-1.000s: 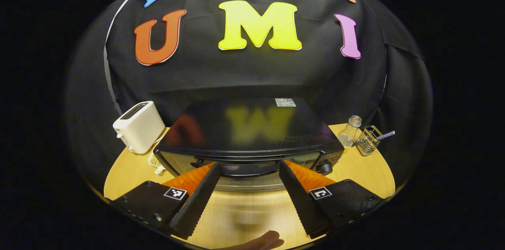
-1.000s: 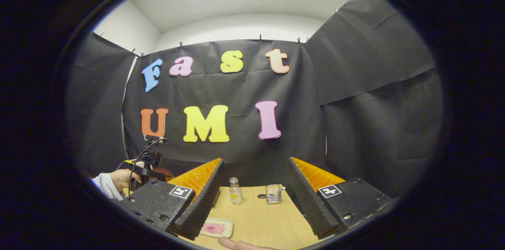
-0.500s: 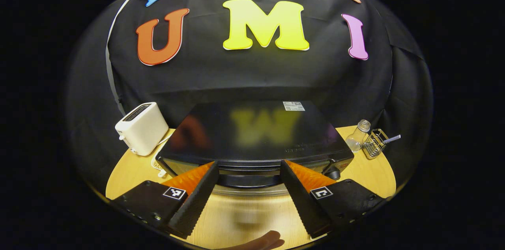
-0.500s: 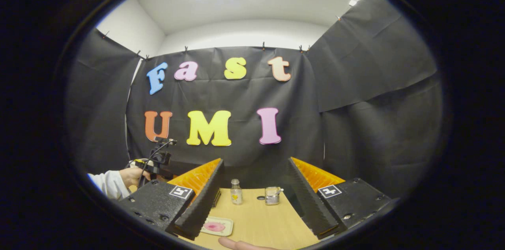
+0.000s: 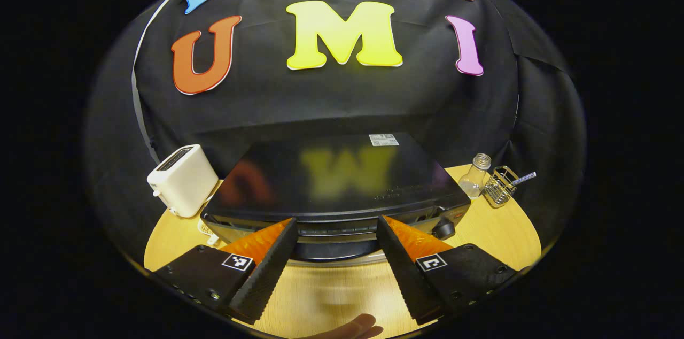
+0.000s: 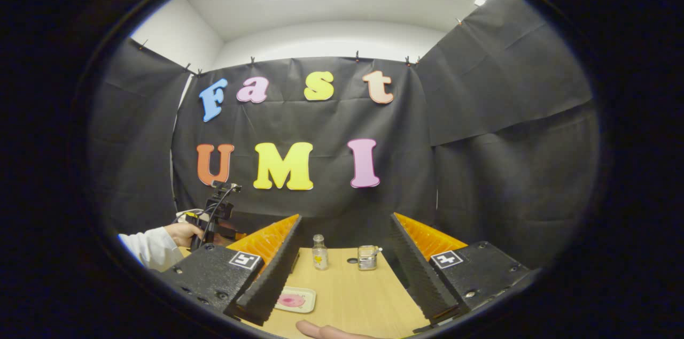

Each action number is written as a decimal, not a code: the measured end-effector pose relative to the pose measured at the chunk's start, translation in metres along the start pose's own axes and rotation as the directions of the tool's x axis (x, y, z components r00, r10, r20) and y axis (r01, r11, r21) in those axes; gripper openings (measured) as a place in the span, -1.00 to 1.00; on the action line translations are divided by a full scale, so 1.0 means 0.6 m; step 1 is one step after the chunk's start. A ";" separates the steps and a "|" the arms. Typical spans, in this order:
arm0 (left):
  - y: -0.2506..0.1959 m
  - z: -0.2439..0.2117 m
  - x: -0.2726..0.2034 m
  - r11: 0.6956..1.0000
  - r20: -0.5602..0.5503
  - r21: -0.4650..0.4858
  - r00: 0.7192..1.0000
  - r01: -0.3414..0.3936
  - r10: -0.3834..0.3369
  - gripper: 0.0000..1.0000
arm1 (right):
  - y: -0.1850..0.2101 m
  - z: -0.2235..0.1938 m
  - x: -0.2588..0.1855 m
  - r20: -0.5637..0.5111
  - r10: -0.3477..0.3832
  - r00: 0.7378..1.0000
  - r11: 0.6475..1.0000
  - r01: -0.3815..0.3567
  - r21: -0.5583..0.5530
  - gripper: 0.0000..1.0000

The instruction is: Open the electric oven with the left hand, put the food in, and close the electric oven.

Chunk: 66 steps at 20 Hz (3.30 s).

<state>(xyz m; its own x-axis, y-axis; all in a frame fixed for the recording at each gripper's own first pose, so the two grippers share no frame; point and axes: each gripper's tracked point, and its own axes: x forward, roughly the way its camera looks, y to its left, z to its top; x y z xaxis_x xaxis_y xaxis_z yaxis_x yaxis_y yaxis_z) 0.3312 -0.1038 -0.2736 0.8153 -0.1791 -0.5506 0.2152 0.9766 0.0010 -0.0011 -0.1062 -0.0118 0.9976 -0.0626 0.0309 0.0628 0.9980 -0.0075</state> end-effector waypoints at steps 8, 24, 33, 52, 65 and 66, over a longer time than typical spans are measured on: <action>-0.006 -0.071 -0.066 1.000 0.042 0.007 0.999 0.000 0.000 0.88 | 0.024 -0.008 -0.010 -0.036 0.022 0.999 1.000 -0.022 0.002 1.00; -0.017 -0.283 -0.107 1.000 0.075 0.006 0.997 -0.018 0.017 0.89 | 0.106 -0.072 -0.013 -0.132 0.075 0.988 0.996 -0.080 -0.031 1.00; -0.028 -0.344 -0.091 0.999 -0.012 -0.033 1.000 -0.014 0.013 0.90 | 0.151 -0.124 0.027 -0.183 0.083 0.980 0.994 -0.095 -0.055 1.00; 0.063 -0.155 -0.415 0.988 0.404 -0.126 0.905 -0.089 0.133 0.90 | 0.145 -0.485 0.206 -0.639 0.025 0.769 0.986 -0.124 -0.112 1.00; 0.116 -0.074 -0.607 0.970 0.502 -0.166 0.832 -0.177 0.237 0.90 | 0.121 -0.684 0.241 -0.762 0.142 0.632 0.990 -0.095 0.106 0.47; 0.112 -0.068 -0.609 0.971 0.512 -0.159 0.827 -0.176 0.234 0.91 | 0.124 -0.690 0.240 -0.762 0.165 0.626 0.986 -0.106 0.127 0.20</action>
<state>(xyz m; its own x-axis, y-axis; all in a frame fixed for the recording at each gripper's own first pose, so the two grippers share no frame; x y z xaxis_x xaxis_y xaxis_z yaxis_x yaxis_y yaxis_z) 0.0258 0.0321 -0.1065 0.9994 0.0191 -0.0275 -0.0200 0.9992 -0.0345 0.1598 -0.0449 -0.4215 0.6576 0.1187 -0.7439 -0.0480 0.9921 0.1159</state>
